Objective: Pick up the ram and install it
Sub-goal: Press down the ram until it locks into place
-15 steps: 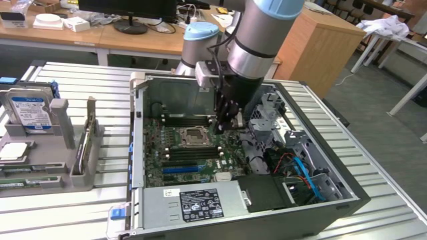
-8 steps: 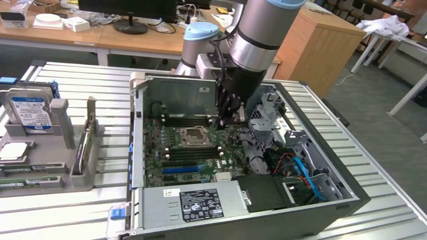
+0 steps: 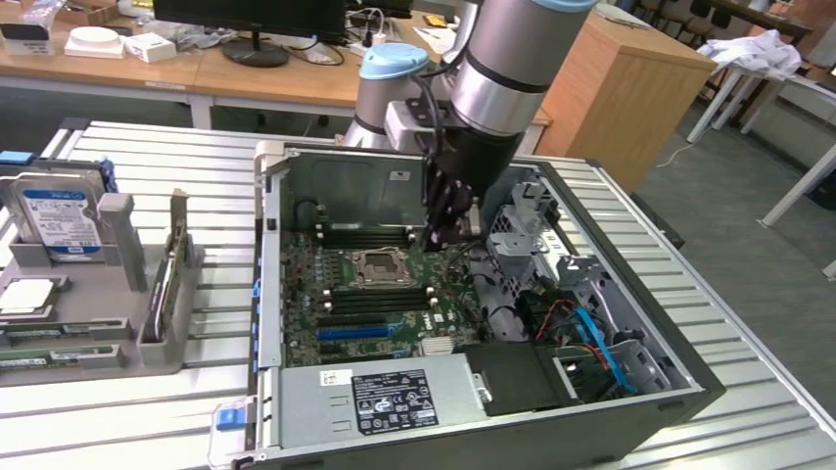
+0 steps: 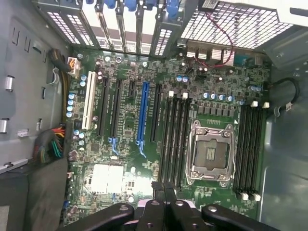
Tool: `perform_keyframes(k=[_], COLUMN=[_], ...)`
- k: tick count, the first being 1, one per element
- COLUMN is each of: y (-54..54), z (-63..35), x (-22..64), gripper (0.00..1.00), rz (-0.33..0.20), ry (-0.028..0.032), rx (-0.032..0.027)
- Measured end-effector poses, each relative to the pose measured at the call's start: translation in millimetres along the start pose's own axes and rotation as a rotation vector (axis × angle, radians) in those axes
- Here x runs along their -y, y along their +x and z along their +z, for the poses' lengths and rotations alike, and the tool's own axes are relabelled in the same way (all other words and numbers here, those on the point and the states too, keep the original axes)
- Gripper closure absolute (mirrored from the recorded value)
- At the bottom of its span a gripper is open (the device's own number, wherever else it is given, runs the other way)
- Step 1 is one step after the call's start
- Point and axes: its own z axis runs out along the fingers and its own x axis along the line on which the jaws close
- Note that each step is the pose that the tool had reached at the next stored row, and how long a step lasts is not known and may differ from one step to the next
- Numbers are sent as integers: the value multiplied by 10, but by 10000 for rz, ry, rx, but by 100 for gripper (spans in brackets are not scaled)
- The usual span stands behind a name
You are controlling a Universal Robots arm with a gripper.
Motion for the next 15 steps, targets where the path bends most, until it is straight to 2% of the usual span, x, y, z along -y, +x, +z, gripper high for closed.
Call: perform_keyframes(k=[7,9,12,15], y=[-11,-12,-12,-10], z=[-126,-132,-132,-111], x=[-4,-4,-4,-3], gripper=[90,90,90,90], rz=[-4,-6,-5,-8], ry=[8,11,11,16], rx=[83,110,120,183])
